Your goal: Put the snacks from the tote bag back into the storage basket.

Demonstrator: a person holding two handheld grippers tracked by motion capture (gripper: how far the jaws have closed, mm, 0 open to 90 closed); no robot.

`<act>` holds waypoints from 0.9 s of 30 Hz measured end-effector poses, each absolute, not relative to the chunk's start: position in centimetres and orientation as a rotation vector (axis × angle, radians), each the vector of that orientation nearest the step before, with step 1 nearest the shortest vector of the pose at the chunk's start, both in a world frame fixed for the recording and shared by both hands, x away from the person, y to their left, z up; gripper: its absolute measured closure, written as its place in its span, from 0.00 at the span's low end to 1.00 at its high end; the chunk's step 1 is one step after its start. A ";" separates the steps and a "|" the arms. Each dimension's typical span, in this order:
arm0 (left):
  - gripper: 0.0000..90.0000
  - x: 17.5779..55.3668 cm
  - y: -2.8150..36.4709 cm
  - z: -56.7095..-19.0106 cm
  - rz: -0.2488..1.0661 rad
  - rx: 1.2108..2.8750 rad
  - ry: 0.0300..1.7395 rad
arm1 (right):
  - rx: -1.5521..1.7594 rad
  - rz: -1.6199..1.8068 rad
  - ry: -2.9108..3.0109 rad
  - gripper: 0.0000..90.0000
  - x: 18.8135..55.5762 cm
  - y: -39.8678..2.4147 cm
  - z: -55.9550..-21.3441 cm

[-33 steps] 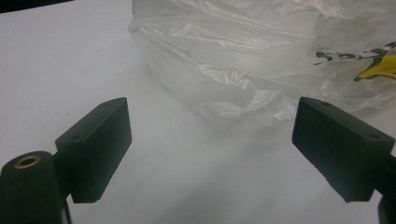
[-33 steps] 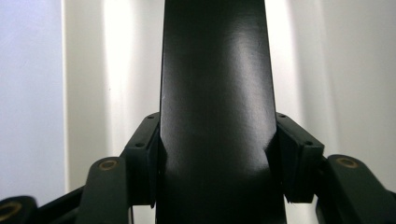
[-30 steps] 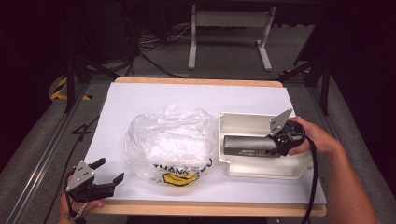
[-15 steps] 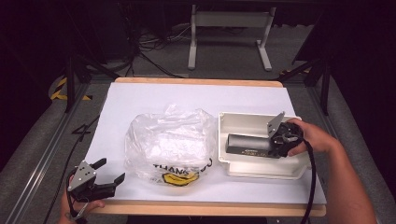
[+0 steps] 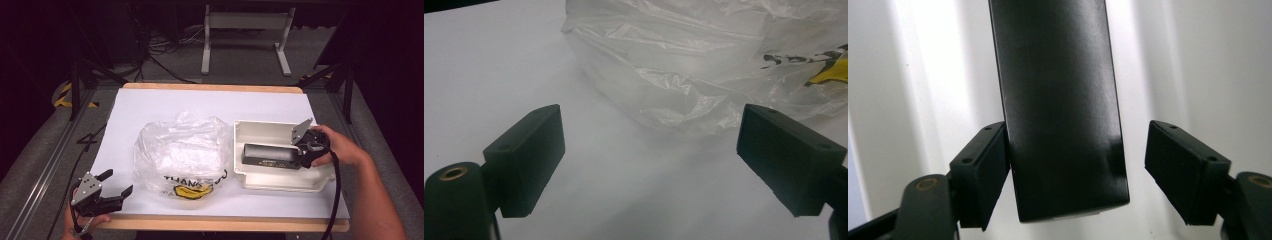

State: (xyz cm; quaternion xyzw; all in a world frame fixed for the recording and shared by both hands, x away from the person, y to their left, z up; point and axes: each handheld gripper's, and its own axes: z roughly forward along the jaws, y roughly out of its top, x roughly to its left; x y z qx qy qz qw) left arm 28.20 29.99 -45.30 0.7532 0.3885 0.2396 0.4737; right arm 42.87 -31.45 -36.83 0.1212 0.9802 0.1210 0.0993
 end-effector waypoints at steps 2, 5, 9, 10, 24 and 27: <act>0.14 28.2 30.0 -45.3 0.589 1.842 0.947 | 0.361 0.376 2.886 0.29 42.8 -31.6 -36.7; 0.14 28.3 29.9 -45.2 0.586 1.835 0.941 | 0.363 0.423 2.863 0.26 42.6 -31.8 -36.4; 0.14 28.5 29.8 -45.1 0.588 1.836 0.935 | 0.388 0.519 2.808 0.25 42.2 -32.1 -35.8; 0.14 28.7 29.8 -45.1 0.588 1.838 0.932 | 0.396 0.533 2.795 0.25 42.1 -32.1 -35.7; 0.14 30.0 29.1 -44.7 0.577 1.837 0.889 | 0.565 0.728 2.581 0.20 40.5 -32.3 -34.6; 0.14 30.3 29.0 -44.6 0.573 1.834 0.879 | 0.595 0.739 2.540 0.19 40.2 -32.1 -34.3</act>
